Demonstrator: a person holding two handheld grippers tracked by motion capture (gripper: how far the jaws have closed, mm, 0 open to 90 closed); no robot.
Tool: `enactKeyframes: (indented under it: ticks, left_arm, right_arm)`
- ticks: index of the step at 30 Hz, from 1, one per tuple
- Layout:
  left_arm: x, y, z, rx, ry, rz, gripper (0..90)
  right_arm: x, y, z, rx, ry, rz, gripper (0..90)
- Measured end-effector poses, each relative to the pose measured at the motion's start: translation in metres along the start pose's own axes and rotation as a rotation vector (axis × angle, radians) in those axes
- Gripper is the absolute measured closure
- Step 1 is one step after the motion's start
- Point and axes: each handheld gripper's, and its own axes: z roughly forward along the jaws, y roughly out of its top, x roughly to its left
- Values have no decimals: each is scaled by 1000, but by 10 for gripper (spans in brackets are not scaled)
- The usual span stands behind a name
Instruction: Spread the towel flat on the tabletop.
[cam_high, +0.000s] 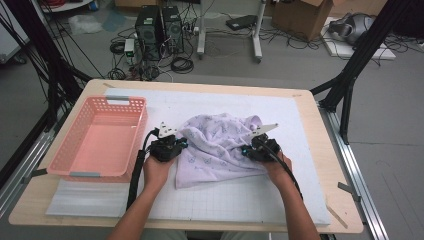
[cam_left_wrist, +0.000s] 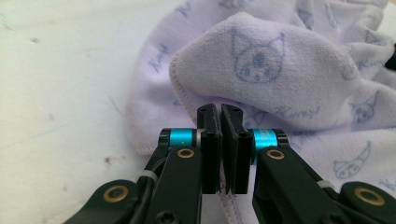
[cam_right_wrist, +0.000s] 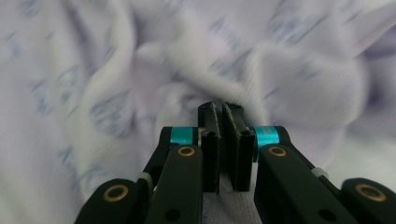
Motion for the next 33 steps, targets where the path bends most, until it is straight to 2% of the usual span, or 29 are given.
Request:
enactKeyframes:
  ticks: [2,5,7,8,9,11,12,14,16,18,21,23,25,28,30,32,33]
  left_arm:
    - [3,0,0,-24,13,-23,860]
    - [8,0,2,-40,50,-28,859]
    - [11,-1,4,-50,73,-36,858]
    - [12,-1,5,-51,70,-51,855]
    - [12,-2,5,-49,60,-59,844]
    - [9,-2,4,-46,31,-68,717]
    - [7,-3,3,-49,12,-72,660]
    - [3,-3,1,-31,-16,-76,545]
    - [-2,-5,-4,-18,-33,-58,474]
    - [-6,-10,-9,-32,-41,-39,468]
    - [-10,-17,-15,9,-55,-8,444]
    - [-12,-23,-19,16,-63,8,448]
    - [-12,-28,-22,33,-75,18,447]
    - [-15,-33,-27,54,-100,16,448]
    - [-18,-37,-26,87,-128,20,448]
    - [-24,-41,-22,133,-143,46,460]
    - [-28,-42,-21,124,-118,83,467]
  right_arm:
    - [-5,6,1,-55,-60,16,860]
    - [-12,11,6,-145,-167,54,857]
    - [-18,12,8,-198,-223,129,853]
    - [-20,12,10,-205,-220,163,841]
    - [-21,12,12,-195,-211,169,792]
    - [-20,12,8,-171,-234,147,670]
    - [-21,10,3,-178,-235,142,655]
    - [-23,2,-13,-220,-250,163,631]
    - [-27,-11,-31,-247,-259,189,625]
    - [-29,-26,-46,-247,-259,207,624]
    - [-26,-54,-59,-205,-259,230,614]
    - [-20,-72,-60,-178,-237,256,596]
    - [-13,-84,-57,-152,-201,254,591]
    - [-1,-90,-47,-127,-150,234,602]
    - [4,-85,-40,-105,-154,206,612]
    - [6,-79,-35,-96,-171,178,667]
    - [6,-76,-34,-80,-172,167,697]
